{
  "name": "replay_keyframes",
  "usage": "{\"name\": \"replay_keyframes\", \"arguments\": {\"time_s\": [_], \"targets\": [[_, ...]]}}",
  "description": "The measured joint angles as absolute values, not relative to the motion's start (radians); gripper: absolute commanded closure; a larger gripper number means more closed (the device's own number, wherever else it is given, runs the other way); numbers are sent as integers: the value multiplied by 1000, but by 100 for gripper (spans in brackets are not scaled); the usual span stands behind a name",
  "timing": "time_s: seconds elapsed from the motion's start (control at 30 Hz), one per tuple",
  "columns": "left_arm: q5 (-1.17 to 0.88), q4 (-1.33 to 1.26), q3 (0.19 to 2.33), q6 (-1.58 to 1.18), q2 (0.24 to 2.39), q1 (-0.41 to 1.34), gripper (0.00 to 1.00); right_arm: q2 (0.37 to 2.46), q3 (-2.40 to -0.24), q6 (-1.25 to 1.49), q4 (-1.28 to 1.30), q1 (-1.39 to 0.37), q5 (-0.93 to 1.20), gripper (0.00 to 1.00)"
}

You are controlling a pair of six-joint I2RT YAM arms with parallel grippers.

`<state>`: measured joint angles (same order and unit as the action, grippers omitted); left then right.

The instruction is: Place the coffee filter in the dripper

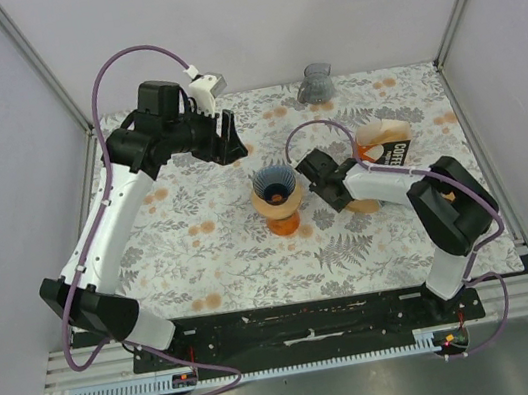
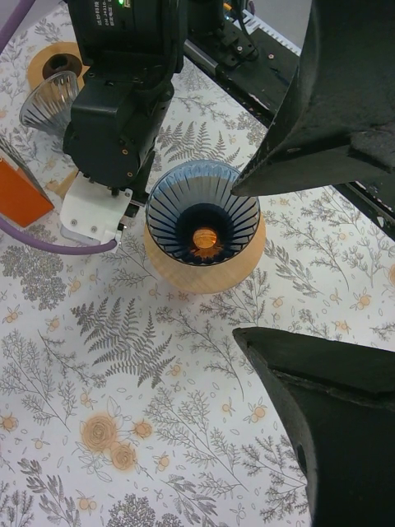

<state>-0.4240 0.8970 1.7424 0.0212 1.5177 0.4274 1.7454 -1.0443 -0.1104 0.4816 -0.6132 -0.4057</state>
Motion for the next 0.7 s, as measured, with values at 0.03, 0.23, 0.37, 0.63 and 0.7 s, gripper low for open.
{"name": "replay_keyframes", "arguments": {"time_s": [0.03, 0.23, 0.37, 0.63, 0.7], "targets": [[-424, 897, 1742, 21, 1518, 427, 30, 1749, -1044, -110, 478, -613, -415, 76], [-423, 897, 1742, 23, 1518, 427, 30, 1750, -1047, -128, 456, -612, -485, 100], [-421, 897, 1742, 24, 1517, 427, 30, 1744, -1048, -125, 451, -608, -509, 100], [-421, 897, 1742, 27, 1517, 427, 29, 1578, -1059, -91, 482, -580, -499, 100], [-421, 897, 1742, 28, 1517, 427, 28, 1531, -1087, -69, 518, -572, -482, 100]]}}
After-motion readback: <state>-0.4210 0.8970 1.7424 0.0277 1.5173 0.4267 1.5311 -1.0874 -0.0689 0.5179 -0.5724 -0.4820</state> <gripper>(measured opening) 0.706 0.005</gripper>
